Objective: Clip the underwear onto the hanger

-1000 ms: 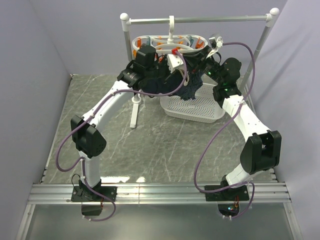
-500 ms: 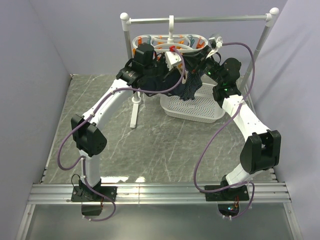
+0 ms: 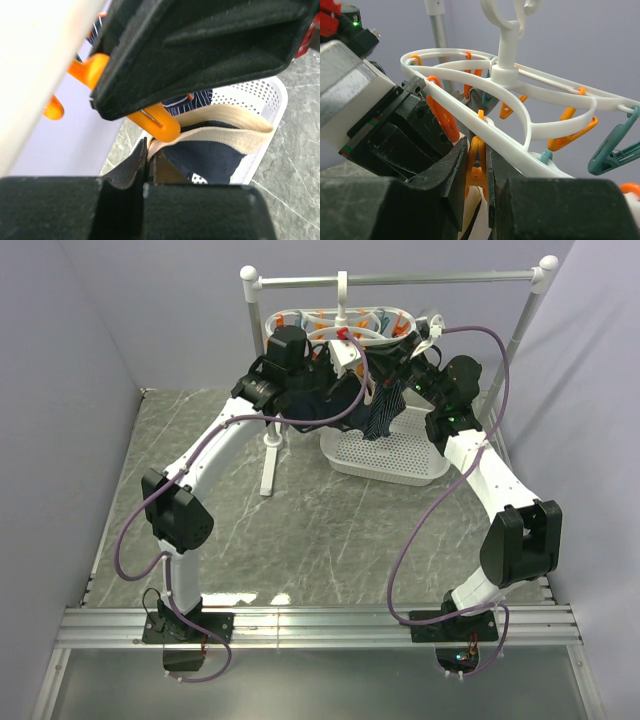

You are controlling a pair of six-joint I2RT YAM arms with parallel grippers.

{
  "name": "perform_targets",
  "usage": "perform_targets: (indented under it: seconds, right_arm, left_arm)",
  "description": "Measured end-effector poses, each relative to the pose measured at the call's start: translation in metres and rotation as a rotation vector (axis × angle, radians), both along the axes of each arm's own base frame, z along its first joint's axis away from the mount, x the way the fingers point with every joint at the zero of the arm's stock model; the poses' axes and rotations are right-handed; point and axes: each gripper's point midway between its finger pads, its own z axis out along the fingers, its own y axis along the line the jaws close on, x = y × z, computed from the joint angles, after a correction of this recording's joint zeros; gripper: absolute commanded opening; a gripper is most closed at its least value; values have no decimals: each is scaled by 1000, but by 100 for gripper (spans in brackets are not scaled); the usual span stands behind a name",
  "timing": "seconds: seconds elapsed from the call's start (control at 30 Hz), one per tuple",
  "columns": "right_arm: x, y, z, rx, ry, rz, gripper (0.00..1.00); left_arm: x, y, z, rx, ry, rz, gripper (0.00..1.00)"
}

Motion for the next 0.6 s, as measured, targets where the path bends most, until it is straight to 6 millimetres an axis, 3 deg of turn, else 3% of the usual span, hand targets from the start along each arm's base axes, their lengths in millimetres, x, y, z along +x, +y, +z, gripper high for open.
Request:
perform_targets:
  seconds: [0.6]
  right_arm:
    - [2, 3, -4, 34, 52, 21, 0]
  left_arm:
    - [3, 0, 10, -16, -31, 9, 0]
